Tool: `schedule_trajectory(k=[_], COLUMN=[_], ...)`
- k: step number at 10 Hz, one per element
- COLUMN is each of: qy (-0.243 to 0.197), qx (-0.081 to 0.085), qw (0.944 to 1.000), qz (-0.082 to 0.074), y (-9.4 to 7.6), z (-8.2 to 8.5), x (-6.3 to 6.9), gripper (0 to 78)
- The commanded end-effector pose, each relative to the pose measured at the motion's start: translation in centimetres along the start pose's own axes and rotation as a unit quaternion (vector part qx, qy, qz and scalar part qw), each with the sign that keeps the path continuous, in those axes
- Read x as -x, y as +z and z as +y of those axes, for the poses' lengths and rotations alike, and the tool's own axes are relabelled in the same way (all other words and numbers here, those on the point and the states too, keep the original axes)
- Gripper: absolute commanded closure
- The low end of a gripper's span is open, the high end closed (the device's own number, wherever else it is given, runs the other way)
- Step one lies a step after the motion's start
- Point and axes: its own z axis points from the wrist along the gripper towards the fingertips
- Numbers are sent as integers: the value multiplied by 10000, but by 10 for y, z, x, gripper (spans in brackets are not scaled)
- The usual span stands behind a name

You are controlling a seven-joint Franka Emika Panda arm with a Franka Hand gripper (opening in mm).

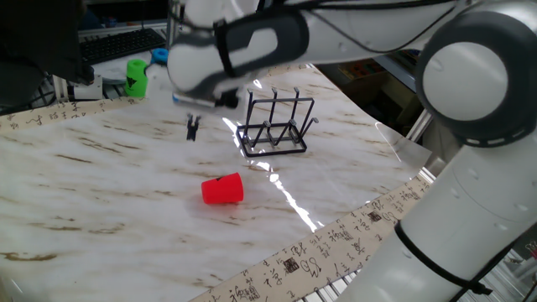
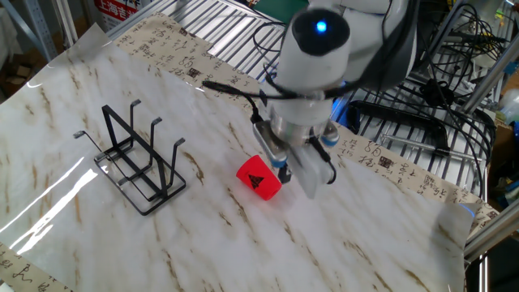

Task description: Put the cup on the cup rack

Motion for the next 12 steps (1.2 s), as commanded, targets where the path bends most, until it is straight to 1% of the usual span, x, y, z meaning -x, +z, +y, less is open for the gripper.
schedule_trajectory(k=[1,2,4,5,6,9,11,12], qy=[752,774,843,823,779,944,950,1071], qx=[138,174,133,132,78,121,119,144], qw=[9960,9961,9959,9960,9962,9948,9948,9935], qz=[-453,-395,-300,-308,-377,-355,-357,-359], y=[94,94,85,84,87,87,87,87], z=[-21,-22,-19,-19,-20,-19,-18,-18], x=[-2,-1,-10,-10,-9,-9,-9,-9], gripper=[776,776,776,776,776,776,776,776])
